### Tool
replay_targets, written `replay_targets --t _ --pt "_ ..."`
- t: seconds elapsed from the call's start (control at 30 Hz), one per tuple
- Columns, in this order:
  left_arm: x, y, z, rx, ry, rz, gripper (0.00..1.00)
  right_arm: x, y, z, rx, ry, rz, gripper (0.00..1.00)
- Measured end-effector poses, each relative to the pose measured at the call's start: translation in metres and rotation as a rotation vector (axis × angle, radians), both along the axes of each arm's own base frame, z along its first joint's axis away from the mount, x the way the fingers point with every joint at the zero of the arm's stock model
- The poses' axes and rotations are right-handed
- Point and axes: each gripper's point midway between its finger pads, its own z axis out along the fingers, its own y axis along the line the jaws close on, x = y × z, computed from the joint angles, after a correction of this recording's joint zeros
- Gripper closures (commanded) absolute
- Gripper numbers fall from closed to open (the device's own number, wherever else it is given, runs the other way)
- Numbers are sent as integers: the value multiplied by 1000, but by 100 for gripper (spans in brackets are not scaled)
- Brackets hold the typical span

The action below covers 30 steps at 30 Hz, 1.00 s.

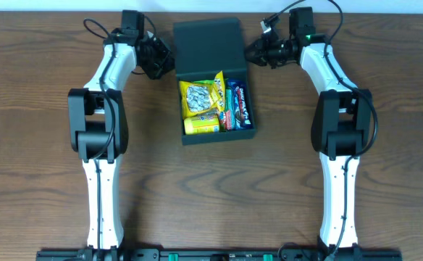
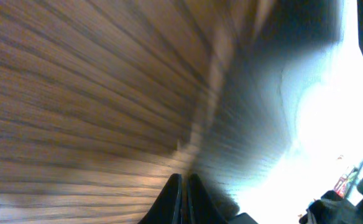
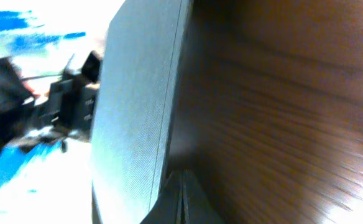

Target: Pack container

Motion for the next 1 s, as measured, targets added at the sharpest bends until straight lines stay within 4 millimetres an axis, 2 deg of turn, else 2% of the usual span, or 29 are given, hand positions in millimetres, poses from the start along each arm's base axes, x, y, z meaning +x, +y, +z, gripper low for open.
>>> replay_targets --t 0.2,0.43,0.77,0.9,1.0 --pt "8 24 3 -12 -17 41 94 -7 9 16 85 -64 85 99" --pt "27 24 23 -59 -122 29 94 -9 8 20 103 -106 115 98" --pt "49 7 81 -99 -316 -80 94 -12 11 29 142 -153 157 98" --pt "51 -2 108 -98 -388 -150 94 -14 10 34 156 -171 170 98" --pt "49 -4 126 -89 -427 -192 94 -13 7 47 154 -206 172 99"
